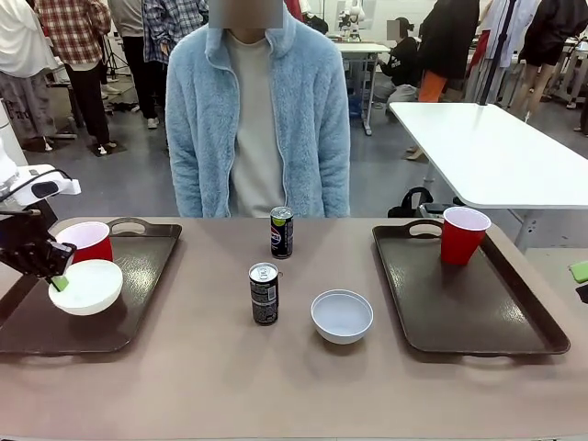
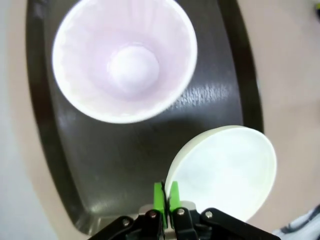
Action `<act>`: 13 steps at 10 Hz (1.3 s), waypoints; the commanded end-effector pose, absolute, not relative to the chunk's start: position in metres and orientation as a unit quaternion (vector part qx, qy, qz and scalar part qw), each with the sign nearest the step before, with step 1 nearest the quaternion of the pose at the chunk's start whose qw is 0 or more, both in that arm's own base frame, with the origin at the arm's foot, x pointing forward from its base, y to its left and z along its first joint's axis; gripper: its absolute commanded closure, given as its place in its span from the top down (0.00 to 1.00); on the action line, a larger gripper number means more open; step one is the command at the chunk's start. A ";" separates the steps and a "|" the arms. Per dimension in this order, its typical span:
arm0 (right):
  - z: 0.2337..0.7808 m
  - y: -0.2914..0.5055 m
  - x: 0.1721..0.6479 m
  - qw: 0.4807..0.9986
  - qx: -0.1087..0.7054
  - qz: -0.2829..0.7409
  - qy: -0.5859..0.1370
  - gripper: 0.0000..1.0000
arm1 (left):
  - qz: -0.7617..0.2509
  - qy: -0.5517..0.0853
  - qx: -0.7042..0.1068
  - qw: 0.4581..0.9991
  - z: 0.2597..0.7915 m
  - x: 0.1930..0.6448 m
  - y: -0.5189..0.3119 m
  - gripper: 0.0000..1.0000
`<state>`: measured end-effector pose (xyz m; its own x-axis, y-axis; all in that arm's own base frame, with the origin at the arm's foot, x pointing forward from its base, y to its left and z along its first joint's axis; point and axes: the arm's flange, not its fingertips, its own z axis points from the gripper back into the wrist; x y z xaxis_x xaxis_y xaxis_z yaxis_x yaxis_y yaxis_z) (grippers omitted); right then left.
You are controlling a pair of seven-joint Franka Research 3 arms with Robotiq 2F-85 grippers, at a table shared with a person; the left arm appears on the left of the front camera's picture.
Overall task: Prepare tableware on both trays.
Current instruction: Pick up a Picnic Bowl from the table and place it on a Handle tray.
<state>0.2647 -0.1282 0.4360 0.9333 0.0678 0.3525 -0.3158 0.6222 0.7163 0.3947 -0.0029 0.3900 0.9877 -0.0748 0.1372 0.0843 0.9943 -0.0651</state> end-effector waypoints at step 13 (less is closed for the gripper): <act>0.437 -0.128 0.267 0.879 0.435 0.112 -0.158 1.00 | -0.072 -0.029 -0.057 0.995 0.436 0.384 -0.013 0.75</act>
